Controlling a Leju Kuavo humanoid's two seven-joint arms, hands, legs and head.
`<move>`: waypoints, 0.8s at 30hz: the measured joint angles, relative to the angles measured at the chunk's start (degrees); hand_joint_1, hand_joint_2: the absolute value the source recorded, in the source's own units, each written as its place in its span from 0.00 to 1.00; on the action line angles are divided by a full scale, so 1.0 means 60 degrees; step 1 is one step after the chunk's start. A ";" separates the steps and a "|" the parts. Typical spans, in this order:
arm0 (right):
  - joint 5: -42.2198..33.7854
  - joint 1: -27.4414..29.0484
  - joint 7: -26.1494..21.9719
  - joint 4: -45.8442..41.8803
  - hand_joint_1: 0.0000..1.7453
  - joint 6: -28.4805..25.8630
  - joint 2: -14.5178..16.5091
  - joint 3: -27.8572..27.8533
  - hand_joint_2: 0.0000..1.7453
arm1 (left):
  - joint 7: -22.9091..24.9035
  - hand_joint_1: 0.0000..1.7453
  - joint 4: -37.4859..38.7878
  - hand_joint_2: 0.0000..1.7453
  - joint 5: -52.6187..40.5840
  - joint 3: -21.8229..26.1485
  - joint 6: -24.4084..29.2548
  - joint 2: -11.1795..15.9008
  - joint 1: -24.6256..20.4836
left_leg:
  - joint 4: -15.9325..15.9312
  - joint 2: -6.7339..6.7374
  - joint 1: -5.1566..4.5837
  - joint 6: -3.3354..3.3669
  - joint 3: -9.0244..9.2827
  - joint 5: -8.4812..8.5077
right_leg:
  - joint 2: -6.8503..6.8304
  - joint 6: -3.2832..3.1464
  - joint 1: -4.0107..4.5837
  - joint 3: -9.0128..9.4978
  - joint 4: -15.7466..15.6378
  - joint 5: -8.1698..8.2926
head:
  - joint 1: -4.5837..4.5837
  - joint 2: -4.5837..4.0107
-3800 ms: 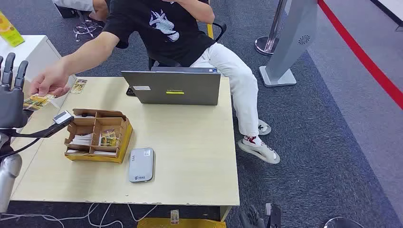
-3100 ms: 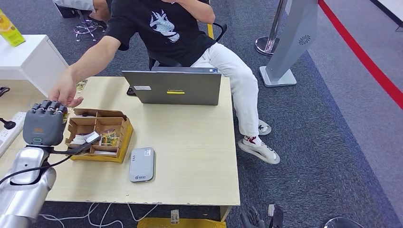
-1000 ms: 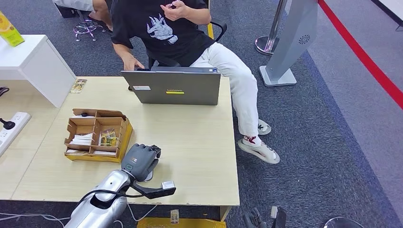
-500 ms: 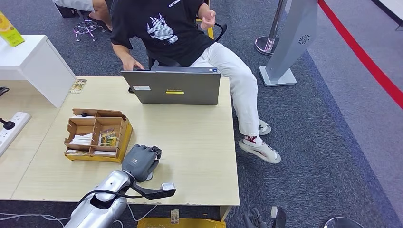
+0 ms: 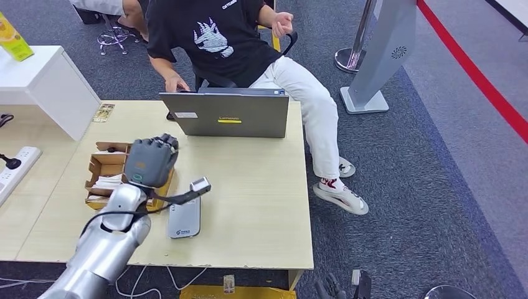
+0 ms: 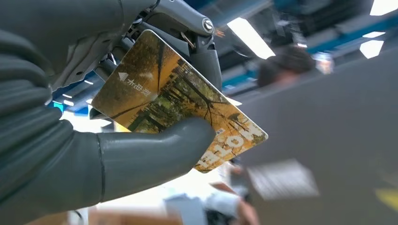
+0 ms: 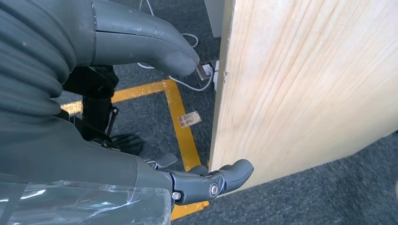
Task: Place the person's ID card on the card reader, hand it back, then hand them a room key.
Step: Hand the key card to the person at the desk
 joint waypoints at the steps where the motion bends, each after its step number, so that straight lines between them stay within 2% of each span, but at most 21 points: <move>1: 0.0007 -0.0001 0.0023 0.0000 0.00 0.0007 0.0012 0.0000 1.00 | -0.0057 1.00 0.0131 1.00 -0.0012 0.0188 -0.0011 0.0061 -0.0286 | 0.0000 0.0001 0.0000 -0.0004 0.0002 0.0003 | 0.0002 -0.0001 0.0000 -0.0001 0.0003 0.0000 | -0.0001 0.0000; 4: 0.0015 -0.0012 0.0055 0.0000 0.00 0.0042 0.0035 0.0000 1.00 | -0.0158 1.00 0.0494 1.00 -0.0029 0.0648 0.0015 0.0208 -0.0841 | 0.0001 -0.0004 0.0000 -0.0007 -0.0001 0.0011 | -0.0001 -0.0002 0.0000 -0.0003 0.0006 0.0001 | -0.0001 0.0000; 8: 0.0012 -0.0033 0.0057 0.0000 0.00 0.0104 0.0061 0.0000 1.00 | -0.0191 1.00 0.0840 1.00 -0.0020 0.1071 0.0058 0.0314 -0.1148 | 0.0001 -0.0003 -0.0002 -0.0006 -0.0006 0.0010 | 0.0001 -0.0001 -0.0003 -0.0006 0.0004 0.0000 | 0.0000 0.0000; 24: 0.0020 -0.0049 0.0084 0.0000 0.00 0.0163 0.0080 -0.0001 1.00 | -0.0257 1.00 0.1296 1.00 0.0113 0.1586 0.0208 0.0514 -0.1204 | 0.0001 0.0001 -0.0003 -0.0006 -0.0007 0.0010 | 0.0004 -0.0001 -0.0003 -0.0012 0.0004 0.0000 | -0.0001 0.0000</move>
